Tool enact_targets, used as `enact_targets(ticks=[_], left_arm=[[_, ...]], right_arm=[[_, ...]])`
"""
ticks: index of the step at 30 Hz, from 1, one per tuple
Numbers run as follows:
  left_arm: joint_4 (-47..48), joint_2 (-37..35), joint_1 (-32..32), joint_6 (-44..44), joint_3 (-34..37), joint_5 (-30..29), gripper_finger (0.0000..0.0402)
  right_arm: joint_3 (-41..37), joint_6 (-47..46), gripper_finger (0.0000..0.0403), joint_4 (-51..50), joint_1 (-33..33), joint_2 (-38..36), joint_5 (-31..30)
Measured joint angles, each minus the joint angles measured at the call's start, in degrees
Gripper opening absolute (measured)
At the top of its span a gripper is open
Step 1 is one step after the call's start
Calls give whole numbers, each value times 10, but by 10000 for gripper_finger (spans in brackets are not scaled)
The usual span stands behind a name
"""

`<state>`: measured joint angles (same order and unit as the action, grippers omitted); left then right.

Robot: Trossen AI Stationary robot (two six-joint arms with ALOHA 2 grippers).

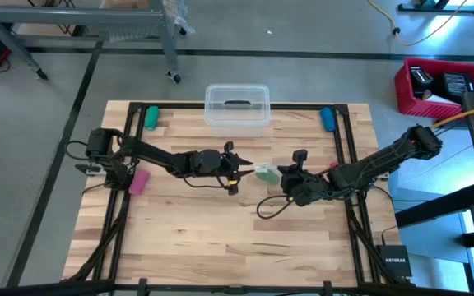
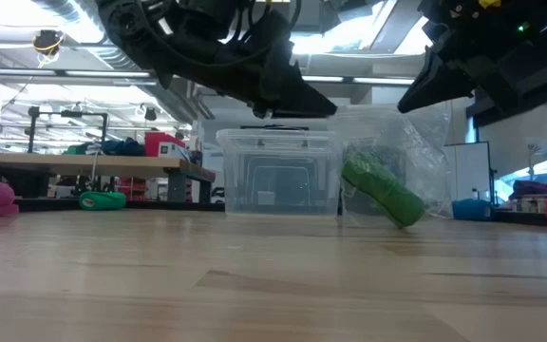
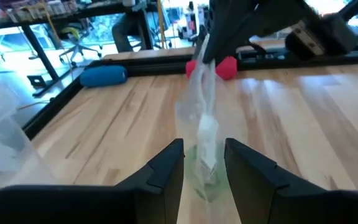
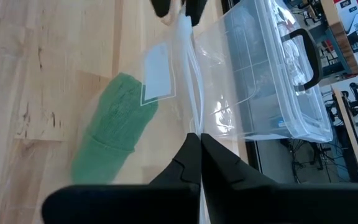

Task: Roll bandage
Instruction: Close the transparent zip bag

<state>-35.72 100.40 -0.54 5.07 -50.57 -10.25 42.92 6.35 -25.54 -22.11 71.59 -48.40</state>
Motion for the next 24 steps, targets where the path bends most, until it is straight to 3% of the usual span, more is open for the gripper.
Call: enact_targets(ticks=[6,17,24], left_arm=[[4,0,-1,6,0,-1,105],[5,0,-2,10,0,-2,22],[-5,0,-3,10,0,-2,3]], right_arm=[[0,0,4,0,0,0,0],[0,0,4,0,0,0,0],[0,0,4,0,0,0,0]])
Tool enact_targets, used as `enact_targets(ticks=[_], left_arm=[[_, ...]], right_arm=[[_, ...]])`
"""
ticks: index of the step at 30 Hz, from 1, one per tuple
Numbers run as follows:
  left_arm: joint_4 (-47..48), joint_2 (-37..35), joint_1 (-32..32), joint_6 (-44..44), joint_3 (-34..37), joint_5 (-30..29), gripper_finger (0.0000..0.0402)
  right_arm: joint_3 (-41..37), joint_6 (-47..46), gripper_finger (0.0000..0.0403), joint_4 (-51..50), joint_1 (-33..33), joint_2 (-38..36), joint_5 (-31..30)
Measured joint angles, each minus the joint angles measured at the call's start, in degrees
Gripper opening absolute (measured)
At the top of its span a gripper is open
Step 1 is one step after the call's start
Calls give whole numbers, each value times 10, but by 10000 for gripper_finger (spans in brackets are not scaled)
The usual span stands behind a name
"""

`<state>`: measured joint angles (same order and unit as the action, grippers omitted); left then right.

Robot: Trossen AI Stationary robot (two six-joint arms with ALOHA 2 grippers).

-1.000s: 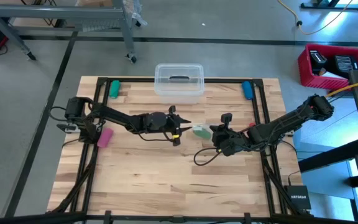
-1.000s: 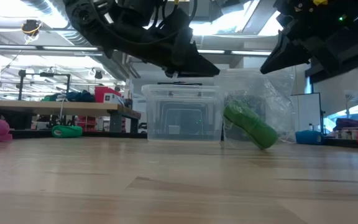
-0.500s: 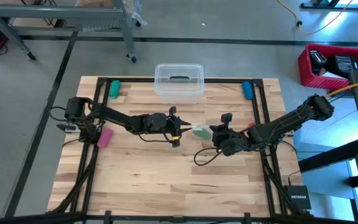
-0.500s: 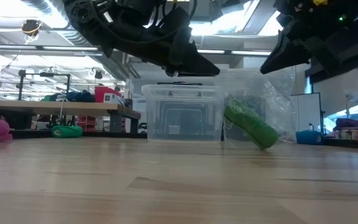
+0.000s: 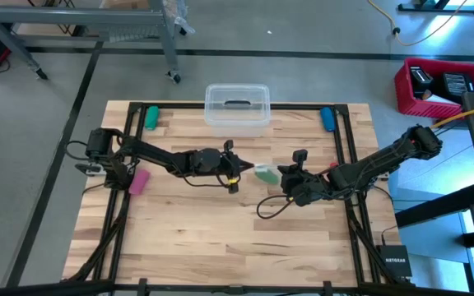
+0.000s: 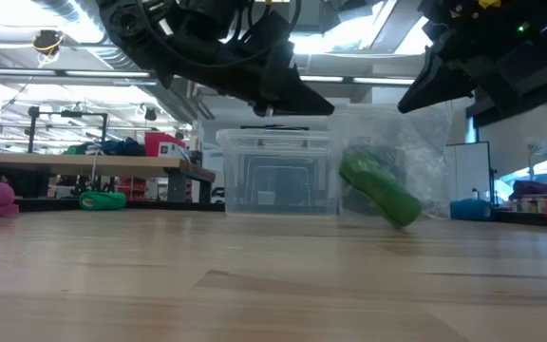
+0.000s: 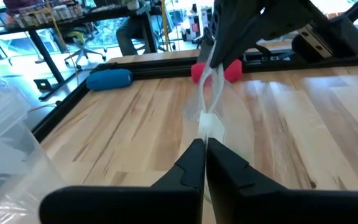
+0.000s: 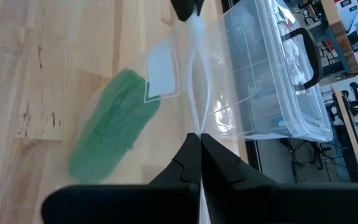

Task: Roll bandage
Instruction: Close the transparent zip bag

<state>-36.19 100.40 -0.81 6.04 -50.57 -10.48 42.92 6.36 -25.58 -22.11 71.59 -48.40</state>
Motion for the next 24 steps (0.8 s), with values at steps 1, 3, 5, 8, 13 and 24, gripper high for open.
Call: enact_targets(ticks=[1,3,5,8,13,24], left_arm=[[-3,0,-1,0,0,0,3],[-6,0,-1,-1,0,0,4],[-5,1,-2,-2,0,0,2],[-5,1,-2,-7,0,0,2],[-5,1,2,3,0,-2,1],[-6,1,14,12,0,-4,0]], right_arm=[[0,0,4,0,0,0,0],[0,0,4,0,0,0,0],[0,-1,5,0,0,0,0],[0,-16,10,1,0,0,5],[32,-28,58,-51,0,0,25],[175,-44,170,-73,20,-8,163]])
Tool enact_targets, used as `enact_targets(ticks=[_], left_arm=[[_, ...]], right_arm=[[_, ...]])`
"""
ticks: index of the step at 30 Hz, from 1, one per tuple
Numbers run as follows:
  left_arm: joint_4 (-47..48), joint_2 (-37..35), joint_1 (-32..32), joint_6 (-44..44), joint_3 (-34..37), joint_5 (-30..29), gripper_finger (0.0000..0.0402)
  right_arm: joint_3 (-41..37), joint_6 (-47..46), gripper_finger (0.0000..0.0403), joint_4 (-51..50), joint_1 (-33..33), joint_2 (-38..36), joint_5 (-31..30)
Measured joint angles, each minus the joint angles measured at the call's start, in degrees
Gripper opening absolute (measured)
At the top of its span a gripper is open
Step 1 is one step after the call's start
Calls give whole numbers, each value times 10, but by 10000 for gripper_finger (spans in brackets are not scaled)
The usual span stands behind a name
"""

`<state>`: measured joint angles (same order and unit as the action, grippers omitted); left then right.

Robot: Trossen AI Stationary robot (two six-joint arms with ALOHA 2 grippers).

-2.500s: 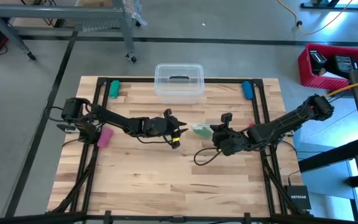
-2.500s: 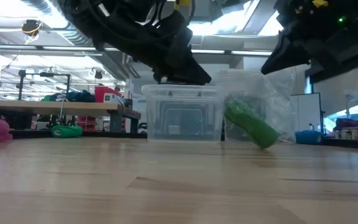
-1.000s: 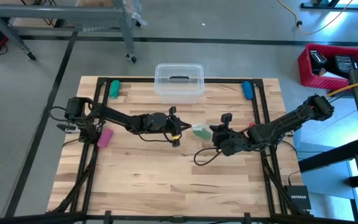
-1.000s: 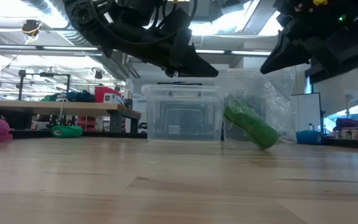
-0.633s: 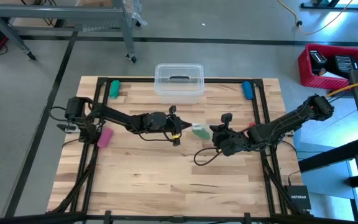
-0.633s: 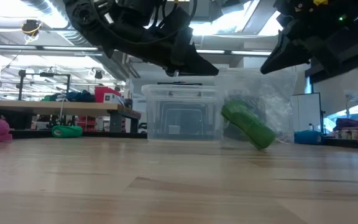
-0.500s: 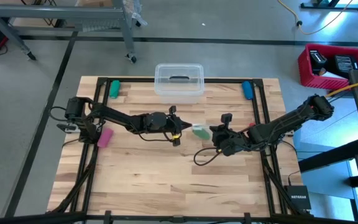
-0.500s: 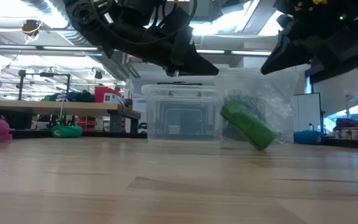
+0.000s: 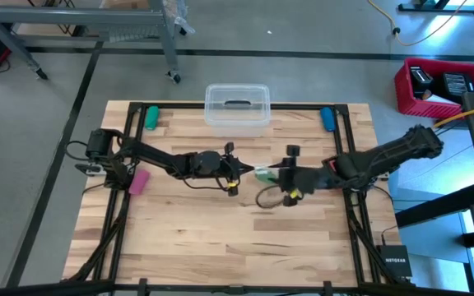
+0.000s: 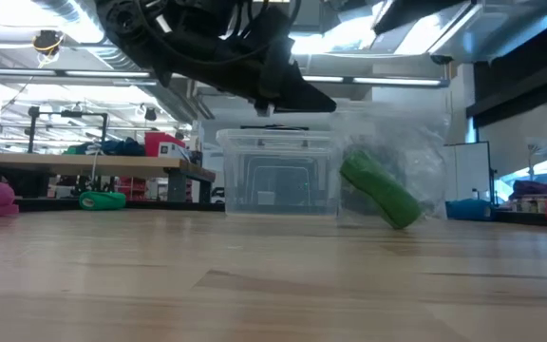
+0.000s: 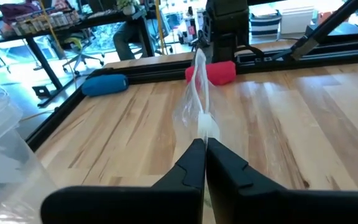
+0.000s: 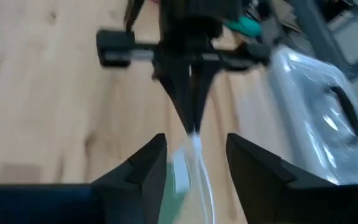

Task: Roll bandage
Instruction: Close the transparent zip bag

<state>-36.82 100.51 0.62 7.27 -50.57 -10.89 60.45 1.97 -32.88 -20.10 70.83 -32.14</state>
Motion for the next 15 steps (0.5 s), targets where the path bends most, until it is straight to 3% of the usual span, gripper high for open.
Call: enact_targets(ticks=[9,15], left_arm=[[1,0,9,14,0,0,0],[1,0,9,16,0,0,0]], right_arm=[[-1,57,144,70,114,88,159],[-2,62,126,74,143,122,197]])
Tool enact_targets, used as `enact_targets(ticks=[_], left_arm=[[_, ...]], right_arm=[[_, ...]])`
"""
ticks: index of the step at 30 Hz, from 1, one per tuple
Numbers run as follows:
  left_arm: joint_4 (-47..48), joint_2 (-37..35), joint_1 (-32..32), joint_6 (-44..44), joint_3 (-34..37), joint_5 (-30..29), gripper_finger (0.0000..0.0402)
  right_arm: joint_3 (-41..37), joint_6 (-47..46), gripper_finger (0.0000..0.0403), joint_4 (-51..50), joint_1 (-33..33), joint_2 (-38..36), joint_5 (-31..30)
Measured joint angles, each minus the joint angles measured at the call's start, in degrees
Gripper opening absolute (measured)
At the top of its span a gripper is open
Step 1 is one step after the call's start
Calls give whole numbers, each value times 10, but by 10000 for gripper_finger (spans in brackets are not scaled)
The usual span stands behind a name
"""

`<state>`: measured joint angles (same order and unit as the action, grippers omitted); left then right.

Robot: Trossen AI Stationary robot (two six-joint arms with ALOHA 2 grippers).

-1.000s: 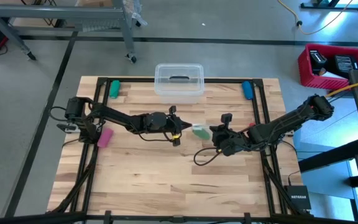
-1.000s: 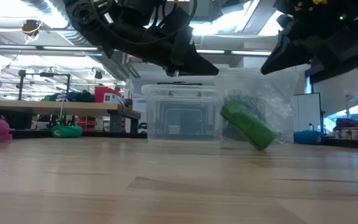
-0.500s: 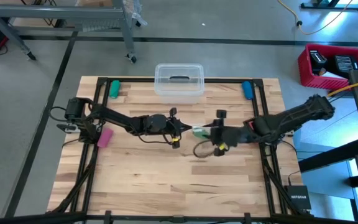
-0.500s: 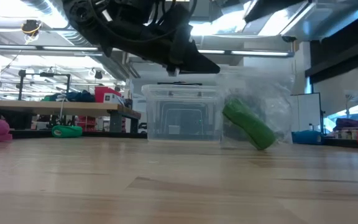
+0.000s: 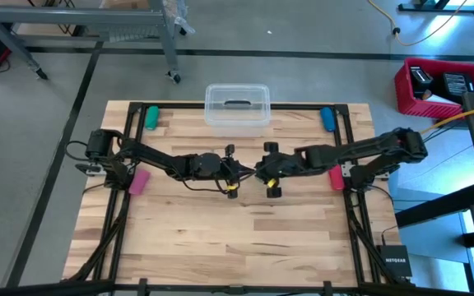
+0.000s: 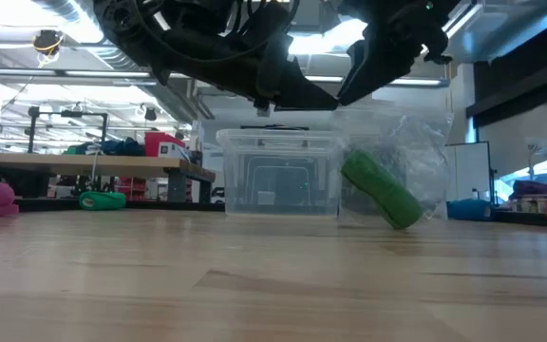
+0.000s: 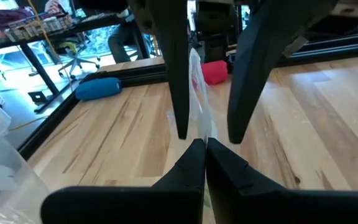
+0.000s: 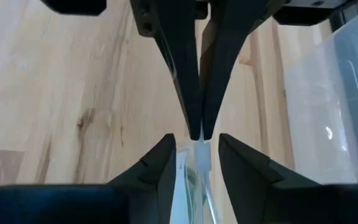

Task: Roll bandage
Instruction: Close the transparent zip bag

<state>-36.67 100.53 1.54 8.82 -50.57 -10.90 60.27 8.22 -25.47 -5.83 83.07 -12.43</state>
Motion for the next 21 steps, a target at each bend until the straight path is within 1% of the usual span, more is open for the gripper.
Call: enact_targets(ticks=[6,16,18,21], left_arm=[[0,0,0,5,0,0,0],[1,1,0,6,0,0,0],[1,1,0,6,0,0,0],[-1,1,0,8,0,-1,0]], right_arm=[[0,14,100,6,0,4,-10],[0,27,28,-2,-1,4,-14],[0,27,22,-4,-1,4,-16],[2,27,27,-16,-1,4,-20]])
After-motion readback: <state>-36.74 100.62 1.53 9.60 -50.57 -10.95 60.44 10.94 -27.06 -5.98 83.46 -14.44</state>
